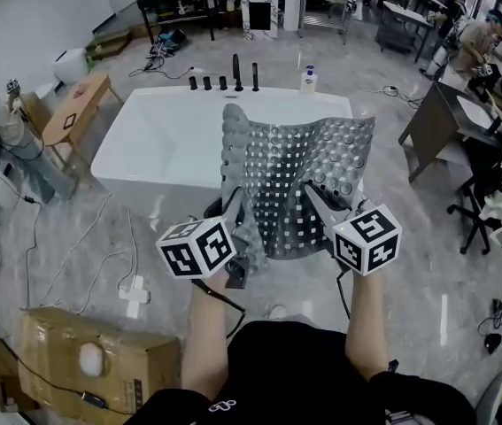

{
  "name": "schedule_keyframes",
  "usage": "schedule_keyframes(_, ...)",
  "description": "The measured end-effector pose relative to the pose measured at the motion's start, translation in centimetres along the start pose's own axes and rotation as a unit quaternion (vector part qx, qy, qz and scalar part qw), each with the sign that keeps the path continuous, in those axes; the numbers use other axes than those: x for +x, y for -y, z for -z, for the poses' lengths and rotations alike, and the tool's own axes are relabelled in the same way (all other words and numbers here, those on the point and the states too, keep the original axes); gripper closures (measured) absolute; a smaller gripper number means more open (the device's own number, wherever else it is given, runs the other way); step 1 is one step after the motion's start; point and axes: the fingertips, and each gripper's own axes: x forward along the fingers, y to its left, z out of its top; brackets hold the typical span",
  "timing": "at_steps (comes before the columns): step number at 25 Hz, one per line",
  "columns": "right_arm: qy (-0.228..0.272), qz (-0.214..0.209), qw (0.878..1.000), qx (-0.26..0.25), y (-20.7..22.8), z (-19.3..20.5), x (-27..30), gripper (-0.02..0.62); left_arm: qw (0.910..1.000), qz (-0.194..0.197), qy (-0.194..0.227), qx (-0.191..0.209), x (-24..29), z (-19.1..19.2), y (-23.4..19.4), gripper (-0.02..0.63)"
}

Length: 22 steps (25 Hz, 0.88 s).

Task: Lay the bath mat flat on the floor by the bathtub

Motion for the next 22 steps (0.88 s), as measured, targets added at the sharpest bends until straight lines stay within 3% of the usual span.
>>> schedule_keyframes(9, 0.015, -0.005, 0.999, 0.042, 2.0, 0.5, 1.5, 0.566, 0.9993, -0.025, -0.018, 0.021, 0.7, -0.7, -0.5, 0.574)
schedule_keyframes(15, 0.01, -0.013, 0.998, 0.055, 0.5, 0.7, 5.3, 0.565, 0.9986, -0.034, -0.04, 0.011, 0.9, -1.1, -4.4, 0.574)
schedule_keyframes(22, -0.004, 0.021, 0.997, 0.073, -1.8, 0.8, 12.1, 0.566, 0.9978, -0.006, -0.065, 0.008, 1.9, -4.0, -11.3, 0.574)
